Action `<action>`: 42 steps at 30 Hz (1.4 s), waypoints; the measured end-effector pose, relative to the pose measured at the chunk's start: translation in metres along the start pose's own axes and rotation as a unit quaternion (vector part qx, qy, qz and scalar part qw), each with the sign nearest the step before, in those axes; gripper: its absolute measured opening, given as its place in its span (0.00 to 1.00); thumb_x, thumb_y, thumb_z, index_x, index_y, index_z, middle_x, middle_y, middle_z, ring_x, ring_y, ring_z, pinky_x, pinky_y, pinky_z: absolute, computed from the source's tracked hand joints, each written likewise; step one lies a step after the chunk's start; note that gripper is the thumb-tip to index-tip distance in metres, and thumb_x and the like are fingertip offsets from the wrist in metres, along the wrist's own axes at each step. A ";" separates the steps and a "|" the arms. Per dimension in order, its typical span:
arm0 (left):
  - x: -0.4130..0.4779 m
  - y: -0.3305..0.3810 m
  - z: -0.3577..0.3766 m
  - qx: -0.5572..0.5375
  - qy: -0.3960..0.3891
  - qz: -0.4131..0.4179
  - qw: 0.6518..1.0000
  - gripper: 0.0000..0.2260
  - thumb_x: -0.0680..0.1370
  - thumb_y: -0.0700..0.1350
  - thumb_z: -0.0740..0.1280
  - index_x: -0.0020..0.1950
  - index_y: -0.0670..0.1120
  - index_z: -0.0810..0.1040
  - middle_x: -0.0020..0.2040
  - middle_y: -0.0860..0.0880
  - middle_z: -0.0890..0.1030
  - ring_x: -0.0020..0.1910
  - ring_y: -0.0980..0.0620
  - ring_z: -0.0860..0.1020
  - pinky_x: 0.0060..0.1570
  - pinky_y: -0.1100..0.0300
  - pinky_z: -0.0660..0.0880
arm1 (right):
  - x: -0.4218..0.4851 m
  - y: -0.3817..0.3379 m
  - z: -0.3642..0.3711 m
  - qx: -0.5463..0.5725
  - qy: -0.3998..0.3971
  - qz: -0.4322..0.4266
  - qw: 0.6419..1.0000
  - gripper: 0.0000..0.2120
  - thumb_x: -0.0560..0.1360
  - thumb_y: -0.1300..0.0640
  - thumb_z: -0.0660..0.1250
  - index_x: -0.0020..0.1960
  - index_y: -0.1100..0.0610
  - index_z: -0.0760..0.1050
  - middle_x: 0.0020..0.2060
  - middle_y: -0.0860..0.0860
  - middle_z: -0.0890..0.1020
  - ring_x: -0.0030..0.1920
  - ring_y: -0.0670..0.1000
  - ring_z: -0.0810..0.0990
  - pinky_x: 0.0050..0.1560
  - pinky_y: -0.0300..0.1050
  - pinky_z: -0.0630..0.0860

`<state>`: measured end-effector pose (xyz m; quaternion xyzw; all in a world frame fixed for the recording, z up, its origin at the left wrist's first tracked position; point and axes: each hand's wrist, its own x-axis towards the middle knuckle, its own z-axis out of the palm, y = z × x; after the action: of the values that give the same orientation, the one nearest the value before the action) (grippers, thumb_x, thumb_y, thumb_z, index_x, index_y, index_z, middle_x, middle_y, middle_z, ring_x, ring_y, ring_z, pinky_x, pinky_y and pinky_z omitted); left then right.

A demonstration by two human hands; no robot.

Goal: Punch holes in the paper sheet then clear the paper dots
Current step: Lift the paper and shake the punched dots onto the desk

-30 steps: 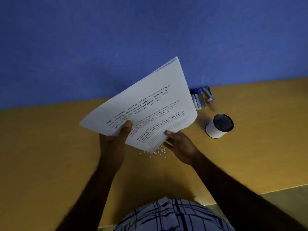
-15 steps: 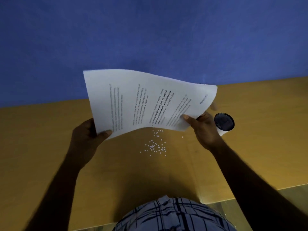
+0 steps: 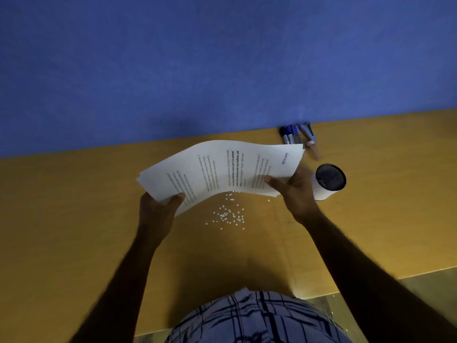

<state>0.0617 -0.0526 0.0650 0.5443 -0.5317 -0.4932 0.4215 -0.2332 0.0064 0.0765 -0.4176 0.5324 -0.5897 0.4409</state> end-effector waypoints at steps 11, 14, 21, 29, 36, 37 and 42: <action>-0.008 -0.028 0.016 0.049 -0.001 -0.028 0.998 0.14 0.73 0.40 0.72 0.58 0.44 0.78 0.53 0.48 0.82 0.51 0.54 0.82 0.46 0.58 0.80 | -0.008 0.045 0.001 -0.032 0.037 0.029 0.998 0.13 0.73 0.65 0.71 0.58 0.63 0.79 0.51 0.57 0.85 0.51 0.58 0.85 0.46 0.54 0.82; -0.008 -0.029 0.017 0.062 0.020 -0.009 0.998 0.10 0.74 0.42 0.72 0.54 0.48 0.79 0.49 0.53 0.82 0.46 0.60 0.82 0.40 0.66 0.79 | -0.009 0.043 0.002 -0.026 0.050 0.030 0.998 0.13 0.74 0.65 0.71 0.58 0.59 0.80 0.52 0.56 0.85 0.50 0.58 0.85 0.45 0.53 0.82; -0.006 -0.031 0.012 0.079 0.019 -0.006 0.997 0.16 0.73 0.43 0.73 0.59 0.47 0.76 0.51 0.55 0.81 0.48 0.60 0.81 0.38 0.69 0.78 | -0.010 0.041 0.000 -0.005 0.053 0.045 0.998 0.19 0.72 0.65 0.72 0.61 0.67 0.75 0.54 0.62 0.83 0.53 0.61 0.83 0.48 0.58 0.82; -0.001 -0.023 0.011 0.071 0.034 0.017 0.997 0.12 0.75 0.43 0.71 0.58 0.48 0.78 0.51 0.53 0.82 0.48 0.59 0.81 0.44 0.63 0.79 | -0.006 0.029 0.000 -0.028 0.040 0.039 0.998 0.14 0.75 0.66 0.69 0.60 0.64 0.77 0.54 0.60 0.84 0.52 0.59 0.84 0.48 0.59 0.82; 0.017 -0.011 -0.007 0.046 0.038 0.073 0.996 0.17 0.75 0.42 0.72 0.62 0.51 0.75 0.57 0.56 0.81 0.56 0.61 0.80 0.51 0.69 0.77 | 0.004 0.007 -0.015 0.042 0.032 0.003 0.999 0.14 0.75 0.67 0.69 0.58 0.55 0.81 0.55 0.56 0.84 0.55 0.58 0.83 0.50 0.51 0.81; 0.018 -0.015 -0.007 0.029 0.036 0.064 0.997 0.20 0.75 0.41 0.72 0.65 0.50 0.73 0.61 0.54 0.79 0.60 0.60 0.78 0.56 0.67 0.76 | 0.004 0.007 -0.015 0.064 0.042 0.010 0.997 0.15 0.74 0.67 0.69 0.57 0.53 0.81 0.55 0.55 0.84 0.55 0.58 0.83 0.51 0.52 0.81; 0.010 -0.038 0.008 -0.045 0.074 -0.082 0.993 0.33 0.74 0.40 0.73 0.74 0.48 0.61 0.75 0.49 0.65 0.72 0.52 0.65 0.66 0.50 0.69 | 0.000 0.019 -0.012 0.118 0.048 0.024 0.992 0.14 0.75 0.68 0.68 0.59 0.57 0.79 0.55 0.59 0.84 0.54 0.61 0.83 0.49 0.52 0.81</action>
<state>0.0593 -0.0592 0.0259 0.6018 -0.4301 -0.5080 0.4414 -0.2436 0.0087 0.0568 -0.3208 0.4895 -0.6572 0.4750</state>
